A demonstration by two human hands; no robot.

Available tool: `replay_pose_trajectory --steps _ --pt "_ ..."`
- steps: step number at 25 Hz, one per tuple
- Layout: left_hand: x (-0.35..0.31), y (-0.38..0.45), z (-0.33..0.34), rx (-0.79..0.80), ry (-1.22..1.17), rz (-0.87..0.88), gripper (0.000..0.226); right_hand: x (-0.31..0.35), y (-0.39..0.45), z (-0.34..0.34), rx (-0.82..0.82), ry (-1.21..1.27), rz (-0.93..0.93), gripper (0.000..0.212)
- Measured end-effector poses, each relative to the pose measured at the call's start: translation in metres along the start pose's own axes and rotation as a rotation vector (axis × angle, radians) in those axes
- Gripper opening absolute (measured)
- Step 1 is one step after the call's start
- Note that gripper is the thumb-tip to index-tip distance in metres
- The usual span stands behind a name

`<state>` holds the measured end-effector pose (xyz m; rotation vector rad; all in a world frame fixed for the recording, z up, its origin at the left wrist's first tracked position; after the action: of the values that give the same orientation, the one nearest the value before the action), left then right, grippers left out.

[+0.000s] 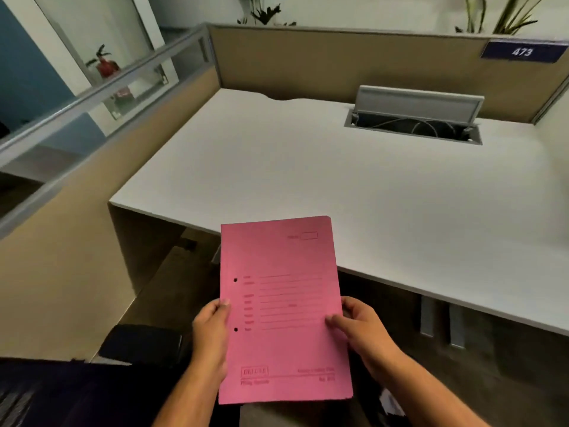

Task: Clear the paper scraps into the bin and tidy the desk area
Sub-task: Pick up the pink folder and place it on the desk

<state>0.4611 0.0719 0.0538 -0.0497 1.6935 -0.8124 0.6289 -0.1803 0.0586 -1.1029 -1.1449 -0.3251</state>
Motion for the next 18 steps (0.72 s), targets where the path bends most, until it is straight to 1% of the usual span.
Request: replay_pose_trajectory --steps 3,7,10,14,18 --pt "-0.033 0.014 0.045 -0.042 -0.046 0.038 0.02 0.034 0.02 -0.036 0.047 -0.063 -0.022 0.017" --pt "-0.068 0.032 0.091 -0.054 -0.066 0.068 0.02 0.061 0.039 -0.071 0.063 -0.117 -0.032 0.025" --pt "-0.09 0.041 0.117 -0.022 -0.062 0.09 0.021 0.07 0.05 -0.084 0.058 -0.176 -0.029 0.033" --pt "-0.111 0.055 0.141 -0.011 -0.048 0.136 0.021 0.09 0.072 -0.094 0.016 -0.256 -0.089 0.039" --pt "-0.131 0.087 0.165 -0.02 -0.052 0.155 0.008 0.113 0.105 -0.097 -0.018 -0.251 -0.114 0.041"
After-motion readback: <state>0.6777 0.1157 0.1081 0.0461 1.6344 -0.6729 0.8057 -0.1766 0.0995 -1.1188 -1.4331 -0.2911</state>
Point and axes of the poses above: each hand's wrist, its own y-axis towards the middle knuckle, its own z-axis out of the palm, x = y × z, the point moved 5 cm from there along y, towards the middle knuckle, and after that the axes turned 1 degree about -x, right-handed, at the moved point
